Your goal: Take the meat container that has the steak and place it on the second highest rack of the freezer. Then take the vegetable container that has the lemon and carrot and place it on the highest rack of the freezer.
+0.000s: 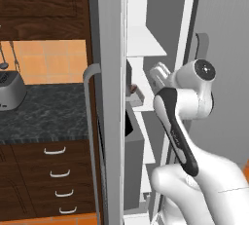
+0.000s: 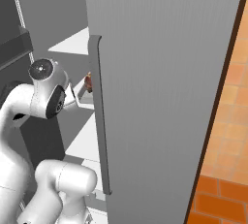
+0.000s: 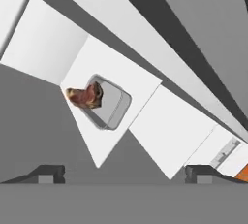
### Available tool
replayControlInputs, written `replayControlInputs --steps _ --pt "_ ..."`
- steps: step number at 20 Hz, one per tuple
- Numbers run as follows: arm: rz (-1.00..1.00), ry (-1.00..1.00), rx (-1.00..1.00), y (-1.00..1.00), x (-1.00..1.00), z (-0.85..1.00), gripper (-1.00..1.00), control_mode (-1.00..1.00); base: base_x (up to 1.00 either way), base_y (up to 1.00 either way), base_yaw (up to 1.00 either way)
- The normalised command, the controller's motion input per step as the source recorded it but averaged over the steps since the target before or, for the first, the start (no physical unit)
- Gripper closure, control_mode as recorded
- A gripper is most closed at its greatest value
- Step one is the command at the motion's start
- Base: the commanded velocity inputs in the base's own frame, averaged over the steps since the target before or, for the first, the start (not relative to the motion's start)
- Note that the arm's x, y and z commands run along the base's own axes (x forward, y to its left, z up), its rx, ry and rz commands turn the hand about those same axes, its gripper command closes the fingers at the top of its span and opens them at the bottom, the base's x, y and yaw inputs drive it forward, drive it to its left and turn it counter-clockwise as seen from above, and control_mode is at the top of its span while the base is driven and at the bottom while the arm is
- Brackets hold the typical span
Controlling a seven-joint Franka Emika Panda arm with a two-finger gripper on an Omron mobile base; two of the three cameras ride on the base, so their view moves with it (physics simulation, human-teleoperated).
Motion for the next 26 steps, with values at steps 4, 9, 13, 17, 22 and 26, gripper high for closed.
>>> replayControlInputs --steps 4,9,13,17,22,26 --pt "0.00 0.07 -0.04 0.00 -1.00 0.43 -1.00 -1.00 0.00 0.00 0.00" --pt "0.16 0.25 -0.11 -0.17 -0.87 0.33 -1.00 -1.00 0.00 0.00 0.00" --pt "0.28 0.28 -0.19 -0.27 -0.56 0.44 -1.00 -1.00 0.00 0.00 0.00" --pt "0.35 0.10 -0.26 -0.28 -0.33 0.13 -1.00 -1.00 0.00 0.00 0.00" --pt "0.30 -0.01 -0.12 -0.05 -0.24 -0.28 -1.00 -1.00 0.00 0.00 0.00" --pt "0.05 0.00 0.00 -0.01 -0.09 -0.13 -1.00 1.00 -0.37 -0.15 0.05"
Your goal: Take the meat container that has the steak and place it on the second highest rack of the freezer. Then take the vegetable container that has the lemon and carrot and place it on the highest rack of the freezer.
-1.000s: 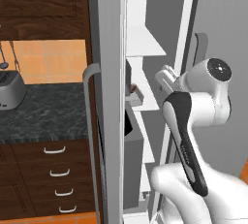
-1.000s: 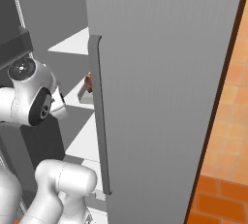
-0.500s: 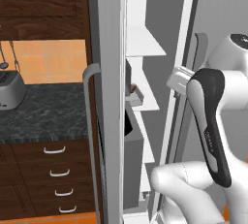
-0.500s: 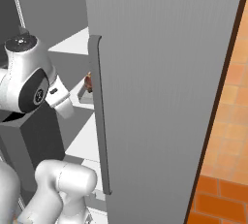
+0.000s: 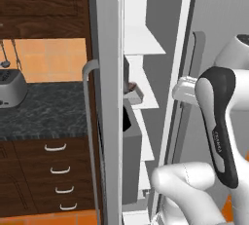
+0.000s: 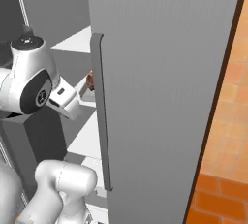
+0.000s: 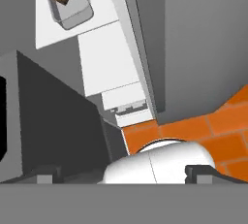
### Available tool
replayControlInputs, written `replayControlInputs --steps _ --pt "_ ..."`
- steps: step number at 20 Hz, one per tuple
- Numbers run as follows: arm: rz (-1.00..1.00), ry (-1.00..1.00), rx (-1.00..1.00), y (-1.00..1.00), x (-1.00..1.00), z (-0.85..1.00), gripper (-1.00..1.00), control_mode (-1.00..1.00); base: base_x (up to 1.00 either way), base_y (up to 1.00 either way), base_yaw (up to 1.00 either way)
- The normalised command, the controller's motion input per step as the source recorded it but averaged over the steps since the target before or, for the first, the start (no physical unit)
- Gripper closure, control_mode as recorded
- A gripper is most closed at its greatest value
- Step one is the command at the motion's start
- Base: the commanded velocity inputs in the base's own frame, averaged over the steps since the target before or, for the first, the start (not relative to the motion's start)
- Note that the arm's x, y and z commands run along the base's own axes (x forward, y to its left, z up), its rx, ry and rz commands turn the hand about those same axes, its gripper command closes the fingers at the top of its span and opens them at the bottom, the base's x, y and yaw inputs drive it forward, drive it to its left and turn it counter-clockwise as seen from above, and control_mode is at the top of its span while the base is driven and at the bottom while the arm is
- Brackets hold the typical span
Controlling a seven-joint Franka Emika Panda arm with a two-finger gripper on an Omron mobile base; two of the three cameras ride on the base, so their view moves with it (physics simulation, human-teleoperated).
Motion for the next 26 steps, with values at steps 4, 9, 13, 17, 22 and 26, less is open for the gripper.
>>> replayControlInputs --steps 4,9,13,17,22,26 --pt "0.00 0.00 0.00 0.00 0.00 0.00 -1.00 1.00 -0.78 -0.43 0.53" --pt "0.00 0.00 0.00 0.00 0.00 0.00 -1.00 1.00 -0.55 -0.05 0.92" --pt "0.00 0.00 0.00 0.00 0.00 0.00 -1.00 1.00 -0.56 0.00 0.98" --pt "0.00 0.00 0.00 0.00 0.00 0.00 -1.00 1.00 -0.59 0.16 0.95" --pt "0.00 0.00 0.00 0.00 0.00 0.00 -1.00 1.00 0.00 0.55 0.73" --pt "0.00 0.00 0.00 0.00 0.00 0.00 -1.00 1.00 1.00 0.57 0.20"
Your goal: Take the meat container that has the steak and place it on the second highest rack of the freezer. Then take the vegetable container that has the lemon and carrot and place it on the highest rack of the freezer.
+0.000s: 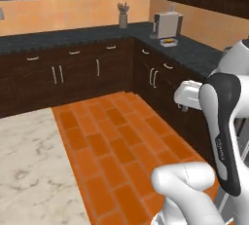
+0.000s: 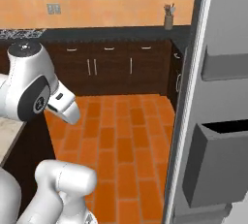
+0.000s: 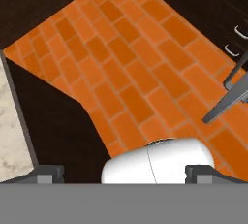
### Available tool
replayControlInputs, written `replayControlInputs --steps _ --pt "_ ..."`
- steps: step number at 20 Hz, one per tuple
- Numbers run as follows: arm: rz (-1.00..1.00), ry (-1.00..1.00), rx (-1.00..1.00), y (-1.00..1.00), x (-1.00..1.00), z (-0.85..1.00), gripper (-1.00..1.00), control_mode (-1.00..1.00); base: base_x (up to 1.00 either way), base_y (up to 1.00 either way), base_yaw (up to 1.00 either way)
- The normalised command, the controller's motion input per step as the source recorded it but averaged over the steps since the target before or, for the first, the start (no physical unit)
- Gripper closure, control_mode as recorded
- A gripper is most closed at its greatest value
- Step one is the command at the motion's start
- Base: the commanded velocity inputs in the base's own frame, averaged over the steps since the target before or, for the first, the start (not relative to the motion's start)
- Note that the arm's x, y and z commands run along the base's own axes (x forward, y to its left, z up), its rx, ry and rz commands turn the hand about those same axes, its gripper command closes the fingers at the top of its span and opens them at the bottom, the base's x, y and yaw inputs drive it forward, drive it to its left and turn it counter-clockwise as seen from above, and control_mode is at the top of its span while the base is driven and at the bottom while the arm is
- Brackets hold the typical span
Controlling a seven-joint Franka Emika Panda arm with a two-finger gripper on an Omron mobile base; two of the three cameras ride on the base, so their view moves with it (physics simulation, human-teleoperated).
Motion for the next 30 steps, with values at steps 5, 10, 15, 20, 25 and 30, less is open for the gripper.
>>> replayControlInputs --steps 5,10,15,20,25,30 --pt "0.00 0.00 0.00 0.00 0.00 0.00 -1.00 1.00 1.00 0.32 -0.06" --pt "0.00 0.00 0.00 0.00 0.00 0.00 -1.00 1.00 1.00 0.22 -0.19" --pt "0.00 0.00 0.00 0.00 0.00 0.00 -1.00 1.00 1.00 0.06 -0.21" --pt "0.00 0.00 0.00 0.00 0.00 0.00 -1.00 1.00 1.00 0.05 -0.25" --pt "0.00 0.00 0.00 0.00 0.00 0.00 -1.00 1.00 1.00 0.06 -0.31" --pt "0.00 0.00 0.00 0.00 0.00 0.00 -1.00 1.00 1.00 0.24 -0.40"
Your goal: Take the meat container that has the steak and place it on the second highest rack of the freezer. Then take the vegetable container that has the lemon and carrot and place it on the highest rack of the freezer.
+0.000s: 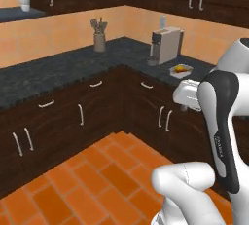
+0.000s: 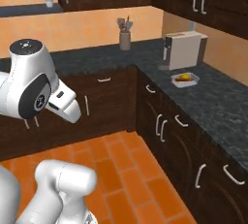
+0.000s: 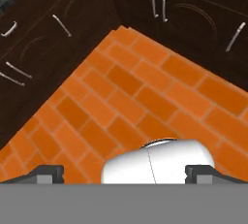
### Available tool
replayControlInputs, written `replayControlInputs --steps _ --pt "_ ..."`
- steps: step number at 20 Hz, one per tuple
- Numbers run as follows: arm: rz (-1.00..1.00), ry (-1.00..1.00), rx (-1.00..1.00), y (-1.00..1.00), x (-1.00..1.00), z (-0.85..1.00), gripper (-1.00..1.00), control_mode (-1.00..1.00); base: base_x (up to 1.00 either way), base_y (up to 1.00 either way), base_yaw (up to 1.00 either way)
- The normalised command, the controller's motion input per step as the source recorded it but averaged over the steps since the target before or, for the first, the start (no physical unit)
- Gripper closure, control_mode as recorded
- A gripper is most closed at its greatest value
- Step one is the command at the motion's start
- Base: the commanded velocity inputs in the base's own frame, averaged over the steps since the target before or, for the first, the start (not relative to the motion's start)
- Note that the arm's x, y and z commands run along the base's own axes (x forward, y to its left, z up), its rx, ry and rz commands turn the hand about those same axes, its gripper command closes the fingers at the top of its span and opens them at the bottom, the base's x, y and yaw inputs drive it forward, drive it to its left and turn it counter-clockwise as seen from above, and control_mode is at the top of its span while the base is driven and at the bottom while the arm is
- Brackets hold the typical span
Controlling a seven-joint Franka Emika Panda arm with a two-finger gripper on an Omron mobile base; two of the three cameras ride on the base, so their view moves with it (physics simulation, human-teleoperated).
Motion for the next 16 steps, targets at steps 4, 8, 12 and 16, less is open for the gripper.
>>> replayControlInputs --steps 4,8,12,16 --pt "0.00 0.00 0.00 0.00 0.00 0.00 -1.00 1.00 1.00 0.26 -0.45" --pt "0.00 0.00 0.00 0.00 0.00 0.00 -1.00 1.00 0.99 0.27 -0.51" --pt "0.00 0.00 0.00 0.00 0.00 0.00 -1.00 1.00 0.96 0.27 -0.53" --pt "0.00 0.00 0.00 0.00 0.00 0.00 -1.00 1.00 0.88 0.27 -0.55"
